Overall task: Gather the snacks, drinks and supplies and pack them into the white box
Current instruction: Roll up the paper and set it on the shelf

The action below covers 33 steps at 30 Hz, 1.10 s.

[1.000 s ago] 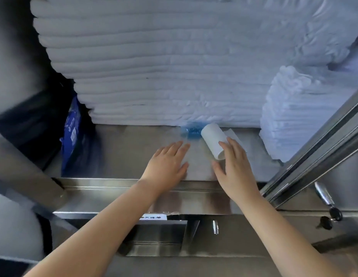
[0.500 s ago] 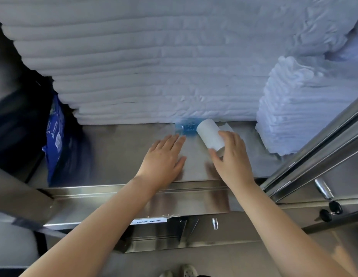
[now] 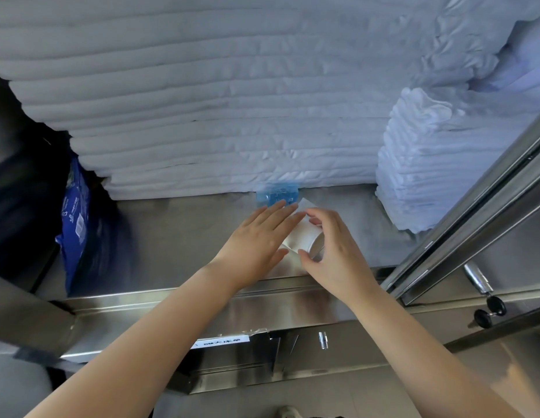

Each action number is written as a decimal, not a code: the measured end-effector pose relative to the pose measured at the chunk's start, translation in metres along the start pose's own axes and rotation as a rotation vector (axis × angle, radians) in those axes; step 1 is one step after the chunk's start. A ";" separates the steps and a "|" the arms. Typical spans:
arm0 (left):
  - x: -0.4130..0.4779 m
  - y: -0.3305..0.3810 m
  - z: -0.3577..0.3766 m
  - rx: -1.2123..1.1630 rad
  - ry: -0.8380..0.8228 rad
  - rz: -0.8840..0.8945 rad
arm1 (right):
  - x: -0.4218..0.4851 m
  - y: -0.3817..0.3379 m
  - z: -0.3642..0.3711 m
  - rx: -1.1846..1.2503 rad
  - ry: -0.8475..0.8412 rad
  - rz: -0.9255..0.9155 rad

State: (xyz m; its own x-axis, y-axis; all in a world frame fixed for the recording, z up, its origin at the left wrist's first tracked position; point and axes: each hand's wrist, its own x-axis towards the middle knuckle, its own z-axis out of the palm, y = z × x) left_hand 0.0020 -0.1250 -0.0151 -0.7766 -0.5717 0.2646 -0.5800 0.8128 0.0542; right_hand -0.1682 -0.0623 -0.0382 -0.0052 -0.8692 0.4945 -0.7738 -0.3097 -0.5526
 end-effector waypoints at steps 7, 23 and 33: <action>0.004 0.002 0.009 -0.095 0.029 -0.034 | -0.005 0.002 -0.002 0.039 0.033 -0.028; -0.002 -0.004 0.004 -0.336 0.188 -0.178 | 0.008 0.003 -0.006 -0.047 0.172 -0.115; -0.011 0.004 -0.017 -0.143 0.150 -0.207 | 0.027 -0.007 -0.005 -0.094 0.097 -0.236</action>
State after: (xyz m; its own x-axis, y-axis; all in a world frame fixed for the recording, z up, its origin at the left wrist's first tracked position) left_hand 0.0129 -0.1135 -0.0012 -0.5943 -0.7125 0.3730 -0.6732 0.6945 0.2539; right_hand -0.1657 -0.0814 -0.0177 0.1255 -0.7347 0.6667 -0.8160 -0.4586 -0.3518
